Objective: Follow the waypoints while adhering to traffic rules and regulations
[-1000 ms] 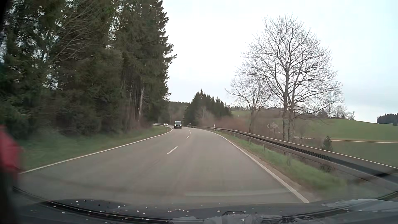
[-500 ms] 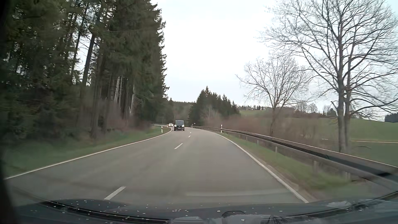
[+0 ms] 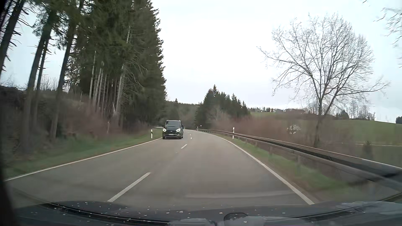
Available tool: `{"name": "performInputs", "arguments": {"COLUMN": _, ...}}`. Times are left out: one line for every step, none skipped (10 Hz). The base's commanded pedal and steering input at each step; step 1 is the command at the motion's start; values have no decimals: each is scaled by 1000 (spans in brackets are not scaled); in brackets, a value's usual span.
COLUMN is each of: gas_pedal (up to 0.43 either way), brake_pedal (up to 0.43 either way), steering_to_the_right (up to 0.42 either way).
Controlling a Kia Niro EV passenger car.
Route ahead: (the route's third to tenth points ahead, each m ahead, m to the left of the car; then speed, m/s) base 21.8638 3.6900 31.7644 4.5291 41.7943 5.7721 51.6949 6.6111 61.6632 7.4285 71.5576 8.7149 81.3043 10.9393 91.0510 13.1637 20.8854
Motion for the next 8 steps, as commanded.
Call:
{"name": "performInputs", "arguments": {"gas_pedal": 398, "brake_pedal": 0, "steering_to_the_right": -17}}
{"name": "performInputs", "arguments": {"gas_pedal": 398, "brake_pedal": 0, "steering_to_the_right": -17}}
{"name": "performInputs", "arguments": {"gas_pedal": 398, "brake_pedal": 0, "steering_to_the_right": -17}}
{"name": "performInputs", "arguments": {"gas_pedal": 390, "brake_pedal": 0, "steering_to_the_right": -17}}
{"name": "performInputs", "arguments": {"gas_pedal": 390, "brake_pedal": 0, "steering_to_the_right": -17}}
{"name": "performInputs", "arguments": {"gas_pedal": 390, "brake_pedal": 0, "steering_to_the_right": -17}}
{"name": "performInputs", "arguments": {"gas_pedal": 390, "brake_pedal": 0, "steering_to_the_right": -17}}
{"name": "performInputs", "arguments": {"gas_pedal": 390, "brake_pedal": 0, "steering_to_the_right": -17}}
